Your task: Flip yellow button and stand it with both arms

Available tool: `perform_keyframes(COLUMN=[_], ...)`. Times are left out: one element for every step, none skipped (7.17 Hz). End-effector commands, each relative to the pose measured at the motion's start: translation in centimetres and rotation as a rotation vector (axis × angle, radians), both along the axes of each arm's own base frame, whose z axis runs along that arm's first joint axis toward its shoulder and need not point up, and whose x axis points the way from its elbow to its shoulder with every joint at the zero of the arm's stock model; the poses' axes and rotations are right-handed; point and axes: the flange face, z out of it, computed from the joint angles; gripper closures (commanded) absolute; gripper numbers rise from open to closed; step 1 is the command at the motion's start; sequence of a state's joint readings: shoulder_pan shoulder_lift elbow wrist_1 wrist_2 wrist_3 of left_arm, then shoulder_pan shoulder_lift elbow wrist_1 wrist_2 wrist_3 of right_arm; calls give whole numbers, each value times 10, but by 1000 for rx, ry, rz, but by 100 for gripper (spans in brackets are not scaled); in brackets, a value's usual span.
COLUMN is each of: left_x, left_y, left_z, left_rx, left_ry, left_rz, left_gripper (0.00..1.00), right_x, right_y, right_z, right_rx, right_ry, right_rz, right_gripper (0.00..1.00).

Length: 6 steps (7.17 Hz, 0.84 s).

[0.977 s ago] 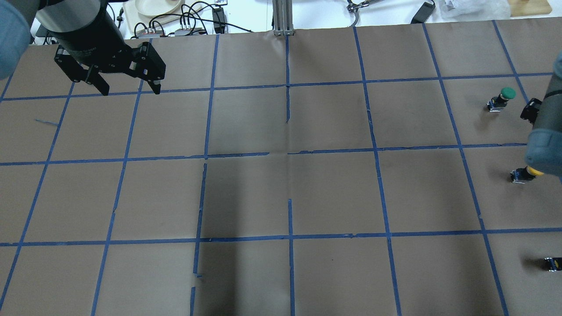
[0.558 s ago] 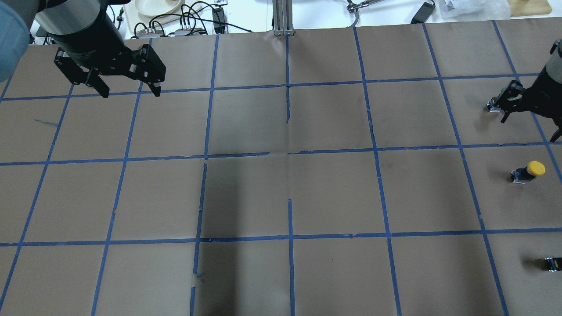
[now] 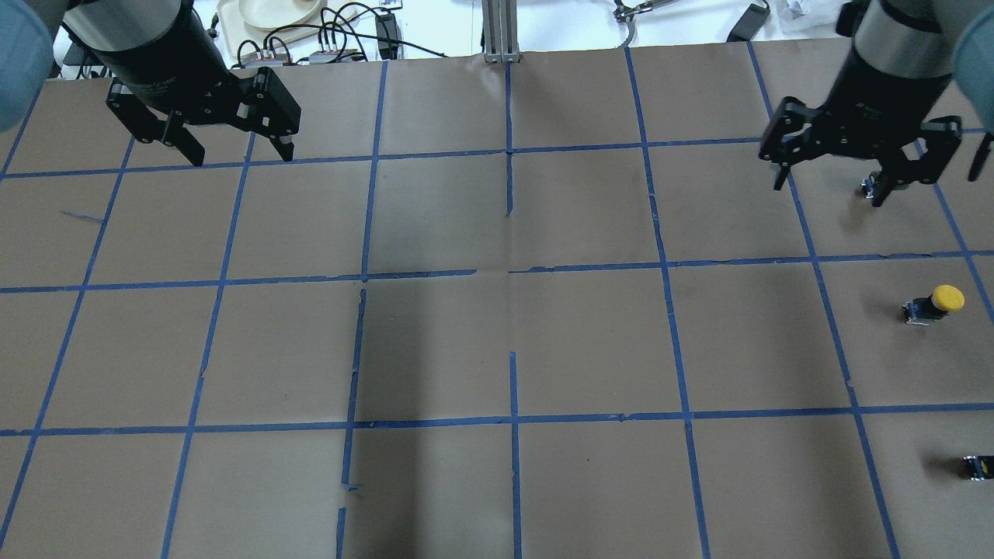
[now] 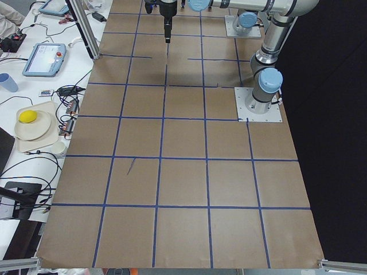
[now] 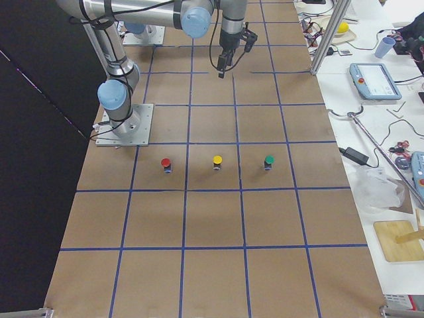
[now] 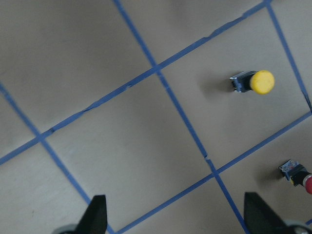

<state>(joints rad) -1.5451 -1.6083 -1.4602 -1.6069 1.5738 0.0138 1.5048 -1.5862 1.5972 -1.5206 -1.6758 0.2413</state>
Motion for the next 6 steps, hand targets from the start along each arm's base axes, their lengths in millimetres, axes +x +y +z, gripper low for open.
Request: perform_keyframes(left_x=[1, 0, 0, 1, -1, -2], left_y=[0, 1, 2, 1, 2, 3], left_z=[3, 3, 5, 5, 4, 5], left_rx=[3, 8, 3, 2, 5, 3], left_ry=[2, 2, 2, 3, 5, 2], left_rz=[2, 0, 0, 2, 0, -3], left_gripper=[0, 0, 0, 0, 0, 0], right_x=[58, 58, 57, 46, 37, 35], right_y=[18, 19, 20, 18, 18, 22], right_z=[-2, -3, -8, -11, -7, -1], right_rx=[18, 19, 31, 38, 29, 16], right_ry=[-114, -135, -141, -123, -126, -125], right_rz=[97, 95, 129, 123, 102, 101], right_gripper=[0, 0, 0, 0, 0, 0])
